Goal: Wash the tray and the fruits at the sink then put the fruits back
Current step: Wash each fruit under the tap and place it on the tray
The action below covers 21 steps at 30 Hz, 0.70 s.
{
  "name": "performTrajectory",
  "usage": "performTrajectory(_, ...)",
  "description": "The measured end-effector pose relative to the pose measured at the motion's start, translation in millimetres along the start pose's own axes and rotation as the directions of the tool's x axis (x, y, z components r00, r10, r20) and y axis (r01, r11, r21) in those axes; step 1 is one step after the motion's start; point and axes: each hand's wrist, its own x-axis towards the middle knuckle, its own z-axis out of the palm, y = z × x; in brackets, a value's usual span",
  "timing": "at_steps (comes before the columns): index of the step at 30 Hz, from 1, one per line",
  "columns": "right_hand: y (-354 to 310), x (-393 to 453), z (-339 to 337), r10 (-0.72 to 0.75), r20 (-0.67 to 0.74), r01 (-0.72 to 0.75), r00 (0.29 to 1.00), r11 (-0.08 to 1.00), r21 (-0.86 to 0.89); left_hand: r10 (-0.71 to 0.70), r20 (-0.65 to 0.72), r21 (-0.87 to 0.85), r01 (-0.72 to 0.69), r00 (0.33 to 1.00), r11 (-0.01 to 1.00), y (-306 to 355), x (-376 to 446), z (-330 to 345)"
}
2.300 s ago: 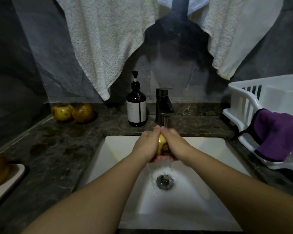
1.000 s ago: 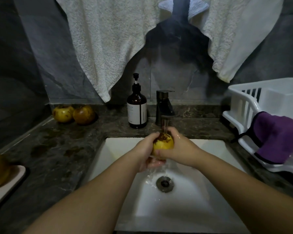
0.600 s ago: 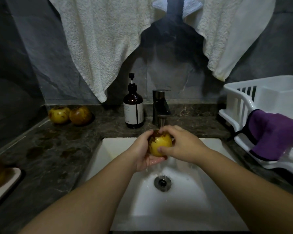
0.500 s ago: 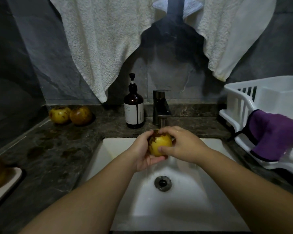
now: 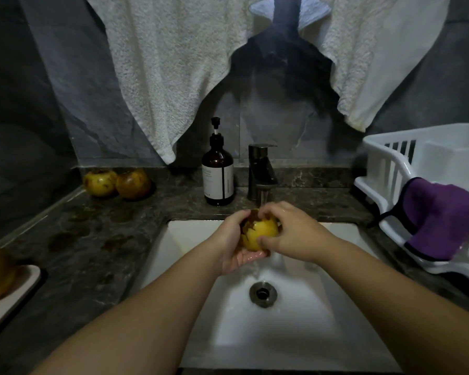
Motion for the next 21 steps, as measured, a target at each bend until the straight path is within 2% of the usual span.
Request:
performTrajectory(9, -1.7, -0.8, 0.8, 0.025, -0.002, -0.025, 1.0, 1.0, -0.01, 0.014, 0.005, -0.008, -0.014, 1.0, 1.0, -2.1, 1.9, 2.1)
performTrajectory(12, -0.9, -0.8, 4.5, 0.083, -0.018, -0.081, 0.996, 0.994, 0.068, 0.001, -0.007, -0.022, -0.001, 1.0, 1.0, -1.1, 1.6, 1.0)
performTrajectory(15, -0.2, -1.1, 6.2, 0.079, 0.009, -0.08, 0.997, 0.992, 0.093, -0.021, 0.021, -0.035, 0.021, 1.0, 0.999, 0.9, 1.6, 0.0)
performTrajectory(18, -0.7, -0.8, 6.6, 0.093, -0.033, -0.088, 0.995, 0.988, 0.127, -0.064, 0.048, 0.053, 0.062, 0.997, 0.997, 0.4, 3.0, -3.5)
performTrajectory(21, -2.8, 0.7, 7.4, 0.159, -0.017, -0.149, 0.987, 0.952, 0.267, -0.027, 0.017, 0.122, 0.025, 1.0, 0.992, 0.1, 4.7, -5.7)
